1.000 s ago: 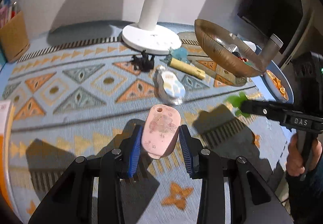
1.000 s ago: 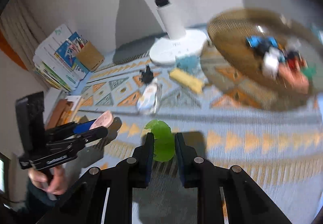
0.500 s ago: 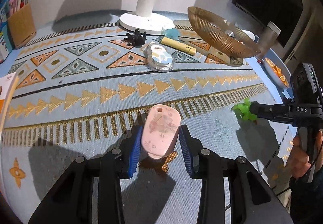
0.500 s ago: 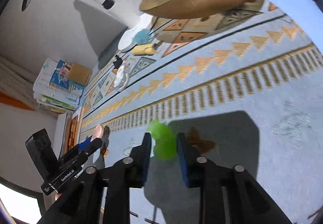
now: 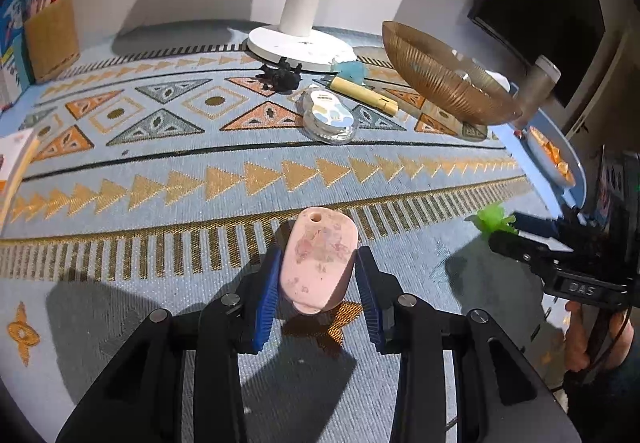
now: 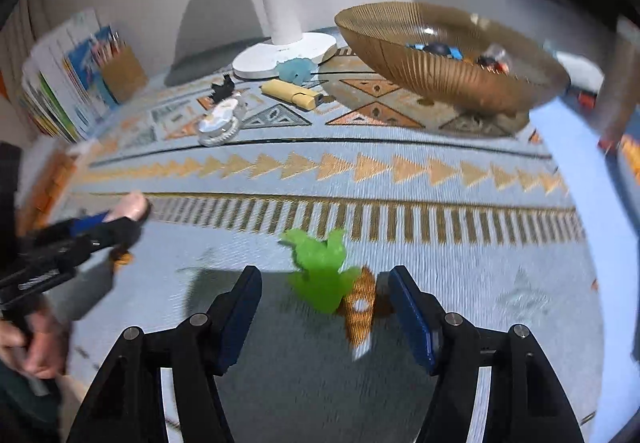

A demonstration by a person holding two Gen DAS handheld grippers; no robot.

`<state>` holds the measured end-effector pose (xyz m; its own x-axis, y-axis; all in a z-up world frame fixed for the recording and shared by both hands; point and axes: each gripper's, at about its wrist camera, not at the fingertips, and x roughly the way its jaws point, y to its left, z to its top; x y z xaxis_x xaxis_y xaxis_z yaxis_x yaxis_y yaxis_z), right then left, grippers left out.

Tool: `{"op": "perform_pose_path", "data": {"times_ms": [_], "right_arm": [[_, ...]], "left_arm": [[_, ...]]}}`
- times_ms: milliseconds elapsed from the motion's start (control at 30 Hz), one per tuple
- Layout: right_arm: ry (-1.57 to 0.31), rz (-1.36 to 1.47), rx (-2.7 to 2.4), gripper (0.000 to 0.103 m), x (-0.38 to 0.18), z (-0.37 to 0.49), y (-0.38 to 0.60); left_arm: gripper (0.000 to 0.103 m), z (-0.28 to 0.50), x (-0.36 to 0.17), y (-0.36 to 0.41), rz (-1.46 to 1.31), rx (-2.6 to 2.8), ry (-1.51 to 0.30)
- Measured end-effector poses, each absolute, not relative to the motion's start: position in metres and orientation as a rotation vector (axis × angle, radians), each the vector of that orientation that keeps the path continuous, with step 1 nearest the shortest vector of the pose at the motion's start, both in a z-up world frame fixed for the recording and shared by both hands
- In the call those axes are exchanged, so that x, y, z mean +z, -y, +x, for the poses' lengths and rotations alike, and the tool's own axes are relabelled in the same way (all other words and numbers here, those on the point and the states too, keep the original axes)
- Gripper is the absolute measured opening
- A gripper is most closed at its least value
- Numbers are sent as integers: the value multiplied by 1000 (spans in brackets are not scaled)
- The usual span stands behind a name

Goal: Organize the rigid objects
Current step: 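Lift the pink case and green toy and carry both toward the golden bowl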

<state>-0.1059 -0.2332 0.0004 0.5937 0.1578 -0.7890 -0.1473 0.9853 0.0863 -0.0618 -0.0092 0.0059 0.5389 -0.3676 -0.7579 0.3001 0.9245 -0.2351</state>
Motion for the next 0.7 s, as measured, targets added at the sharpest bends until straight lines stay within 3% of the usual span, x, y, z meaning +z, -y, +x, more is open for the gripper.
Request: {"op": "perform_pose_path", "data": {"times_ms": [367, 700], "right_arm": [[-842, -114, 163, 34, -3, -109, 216], [-819, -43, 189, 34, -1, -109, 222]], "left_arm": [[34, -62, 6, 12, -51, -393, -912], [34, -64, 4, 19, 3, -364, -906]]}}
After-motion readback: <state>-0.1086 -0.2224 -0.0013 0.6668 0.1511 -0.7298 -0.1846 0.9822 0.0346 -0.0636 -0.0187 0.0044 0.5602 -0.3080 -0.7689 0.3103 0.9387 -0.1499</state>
